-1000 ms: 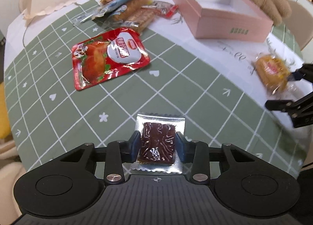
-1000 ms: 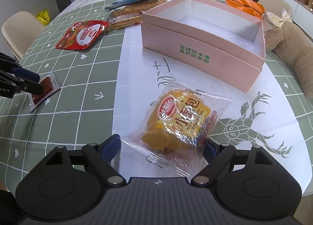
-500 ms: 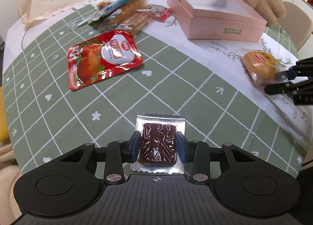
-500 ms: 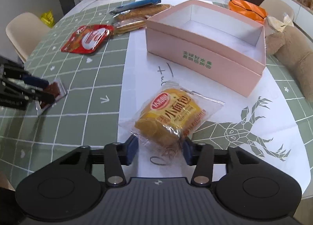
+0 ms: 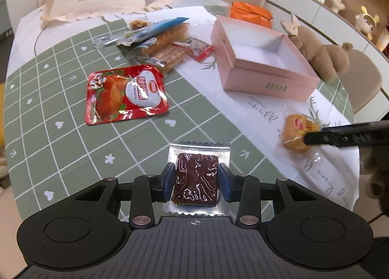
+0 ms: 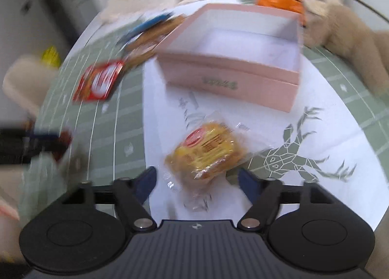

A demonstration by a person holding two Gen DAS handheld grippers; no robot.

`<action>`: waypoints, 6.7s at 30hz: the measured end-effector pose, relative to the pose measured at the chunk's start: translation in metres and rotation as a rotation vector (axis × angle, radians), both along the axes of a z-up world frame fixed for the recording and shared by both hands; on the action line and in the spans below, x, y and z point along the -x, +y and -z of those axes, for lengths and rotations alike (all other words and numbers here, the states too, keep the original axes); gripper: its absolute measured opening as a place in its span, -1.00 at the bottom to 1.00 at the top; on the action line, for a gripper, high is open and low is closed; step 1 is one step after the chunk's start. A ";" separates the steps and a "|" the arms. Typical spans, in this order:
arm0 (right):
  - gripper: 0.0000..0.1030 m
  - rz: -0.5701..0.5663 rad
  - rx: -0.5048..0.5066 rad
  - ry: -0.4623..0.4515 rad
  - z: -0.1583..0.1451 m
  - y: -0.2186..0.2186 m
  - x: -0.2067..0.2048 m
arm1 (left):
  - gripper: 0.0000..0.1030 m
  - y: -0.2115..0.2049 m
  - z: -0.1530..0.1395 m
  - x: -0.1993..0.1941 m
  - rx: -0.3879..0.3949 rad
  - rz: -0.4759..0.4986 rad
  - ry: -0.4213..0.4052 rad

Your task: Organize snacks

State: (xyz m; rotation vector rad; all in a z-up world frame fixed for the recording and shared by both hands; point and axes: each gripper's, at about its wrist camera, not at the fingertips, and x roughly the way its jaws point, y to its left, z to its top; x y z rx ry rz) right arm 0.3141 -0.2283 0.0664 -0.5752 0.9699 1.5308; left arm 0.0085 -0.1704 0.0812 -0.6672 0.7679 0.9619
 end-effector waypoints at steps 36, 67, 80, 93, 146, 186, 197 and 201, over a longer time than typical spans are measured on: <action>0.55 -0.106 -0.137 -0.118 -0.085 0.204 0.031 | -0.17 0.360 0.002 -0.117 -0.132 0.230 -0.042; -0.23 0.113 0.023 0.033 -0.028 0.116 0.057 | -0.46 0.391 0.034 -0.086 -0.144 0.273 -0.024; 0.24 0.724 -0.082 -0.331 0.004 0.116 -0.061 | -0.47 0.305 0.048 -0.068 -0.030 0.498 -0.031; 0.23 0.336 -0.187 -0.143 0.001 0.190 0.027 | -0.47 0.237 0.034 -0.010 0.123 0.433 -0.115; -0.19 -0.721 -0.165 -0.027 0.031 0.132 0.148 | -0.48 0.044 0.003 0.018 0.075 -0.515 -0.114; 1.00 -0.079 -0.271 -0.224 0.066 0.050 -0.046 | -0.37 0.080 0.021 -0.224 -0.072 0.399 0.242; 1.00 -0.133 -0.259 -0.218 0.066 0.040 -0.048 | 0.13 0.058 0.037 -0.247 -0.071 0.632 0.328; 1.00 -0.128 -0.257 -0.220 0.065 0.041 -0.047 | 0.06 0.060 0.029 -0.233 -0.091 0.498 0.283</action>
